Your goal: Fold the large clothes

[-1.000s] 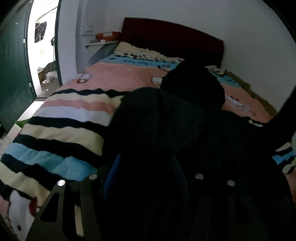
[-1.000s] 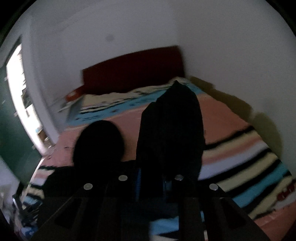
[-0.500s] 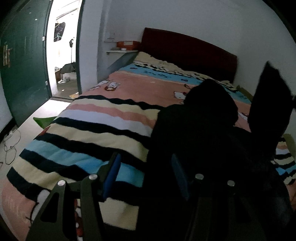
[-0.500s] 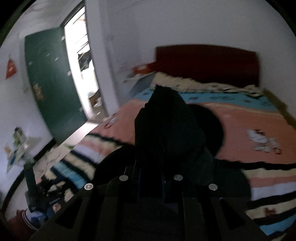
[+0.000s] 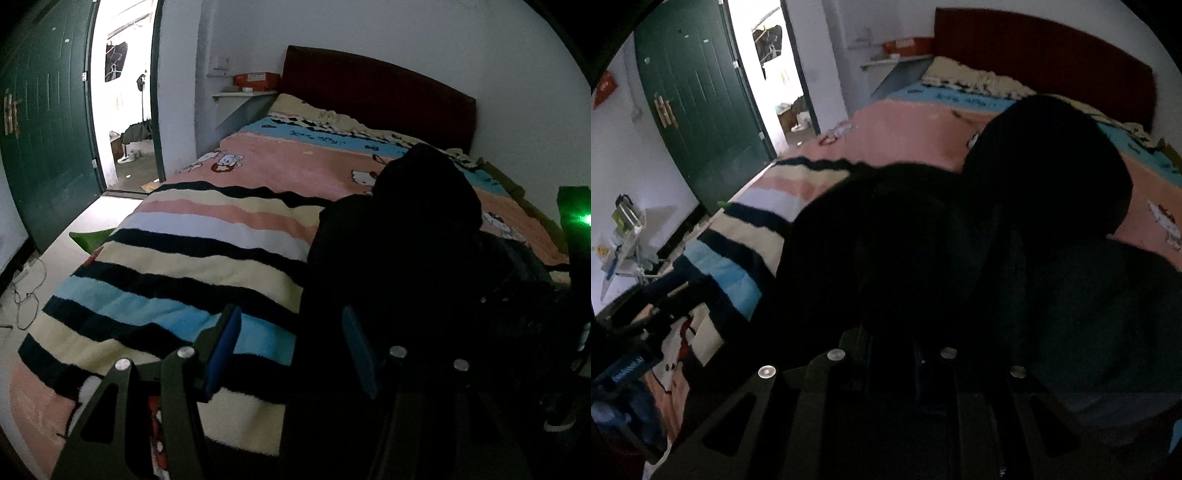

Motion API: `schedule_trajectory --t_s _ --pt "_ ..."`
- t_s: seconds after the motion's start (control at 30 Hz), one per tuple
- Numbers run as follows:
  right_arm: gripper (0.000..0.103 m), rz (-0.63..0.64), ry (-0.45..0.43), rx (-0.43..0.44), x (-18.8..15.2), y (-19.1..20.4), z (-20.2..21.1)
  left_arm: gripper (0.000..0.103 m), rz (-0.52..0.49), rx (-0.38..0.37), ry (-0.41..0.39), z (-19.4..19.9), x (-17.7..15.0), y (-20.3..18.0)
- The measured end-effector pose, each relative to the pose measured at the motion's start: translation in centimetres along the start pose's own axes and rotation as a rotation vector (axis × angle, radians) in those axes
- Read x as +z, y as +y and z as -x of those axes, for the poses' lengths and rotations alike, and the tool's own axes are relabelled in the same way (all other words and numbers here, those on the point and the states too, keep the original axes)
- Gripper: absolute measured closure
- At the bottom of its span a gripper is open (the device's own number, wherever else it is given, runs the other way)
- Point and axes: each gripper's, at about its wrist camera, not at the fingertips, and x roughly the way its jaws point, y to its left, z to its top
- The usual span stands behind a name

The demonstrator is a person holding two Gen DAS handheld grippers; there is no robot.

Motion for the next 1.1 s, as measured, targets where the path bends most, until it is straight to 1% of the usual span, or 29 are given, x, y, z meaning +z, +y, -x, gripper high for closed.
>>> schedule_trajectory --t_s 0.03,0.07,0.1,0.13,0.17,0.2,0.23,0.33,0.37,0.43,0.47,0.53,0.6,0.67,0.77,0.83,0.87,0.93,1.03,1.1 --pt "0.08 0.004 0.004 -0.003 -0.1 0.2 0.0 0.048 -0.008 0.005 -0.001 0.2 0.2 -0.3" --pt "0.077 0.008 0.005 -0.004 -0.1 0.3 0.0 0.048 -0.012 0.009 -0.003 0.4 0.3 -0.5" --pt "0.069 0.006 0.006 0.004 -0.1 0.5 0.1 0.048 -0.013 0.012 -0.005 0.6 0.5 -0.6" --pt "0.065 0.001 0.006 0.016 -0.1 0.6 0.3 0.048 -0.014 0.013 -0.007 0.7 0.7 -0.8" --pt "0.055 -0.005 0.003 0.048 -0.3 0.7 0.7 0.048 -0.015 0.014 -0.01 0.9 1.0 -1.1" --pt "0.049 -0.009 0.001 0.072 -0.3 0.8 1.1 0.048 -0.019 0.015 -0.014 1.0 1.2 -1.4" --pt "0.048 -0.007 -0.004 0.087 -0.4 1.0 1.5 0.048 -0.025 0.016 -0.019 1.2 1.5 -1.8" --pt "0.047 -0.017 -0.025 0.176 -1.0 1.1 3.5 0.048 -0.049 0.009 -0.029 1.6 2.3 -3.1" --pt "0.047 -0.017 -0.039 0.191 -1.1 0.8 4.6 0.048 -0.066 0.0 -0.033 1.6 2.7 -4.0" --pt "0.047 -0.015 -0.068 0.19 -1.2 -0.5 6.7 0.048 -0.098 -0.015 -0.037 1.4 3.4 -5.7" --pt "0.047 -0.018 -0.08 0.183 -1.2 -1.4 7.6 0.048 -0.114 -0.023 -0.041 1.3 3.7 -6.6" --pt "0.047 -0.037 -0.113 0.141 -1.2 -4.6 10.0 0.048 -0.15 -0.041 -0.05 0.7 4.6 -8.7" --pt "0.047 -0.052 -0.131 0.072 -1.0 -7.8 11.5 0.048 -0.182 -0.072 -0.053 -0.3 5.5 -11.4" --pt "0.047 -0.083 -0.138 -0.029 -0.6 -11.9 12.3 0.048 -0.205 -0.1 -0.056 -1.4 6.4 -13.6" --pt "0.047 -0.137 -0.151 -0.119 0.5 -17.0 12.3 0.048 -0.23 -0.116 -0.054 -3.5 7.6 -16.8" --pt "0.047 -0.165 -0.155 -0.149 1.2 -19.3 11.5 0.048 -0.228 -0.113 -0.042 -5.4 8.2 -18.2" --pt "0.047 -0.195 -0.157 -0.156 1.7 -20.9 10.7 0.048 -0.225 -0.111 -0.034 -6.2 8.3 -18.6" --pt "0.047 -0.234 -0.149 -0.161 2.1 -22.9 9.1 0.048 -0.228 -0.091 -0.009 -8.3 8.4 -19.2" --pt "0.047 -0.286 -0.115 -0.171 1.9 -25.0 5.9 0.048 -0.235 -0.034 0.034 -10.9 7.5 -18.9" --pt "0.047 -0.303 -0.077 -0.171 0.9 -25.6 4.0 0.048 -0.236 -0.034 0.059 -11.6 6.2 -18.1"
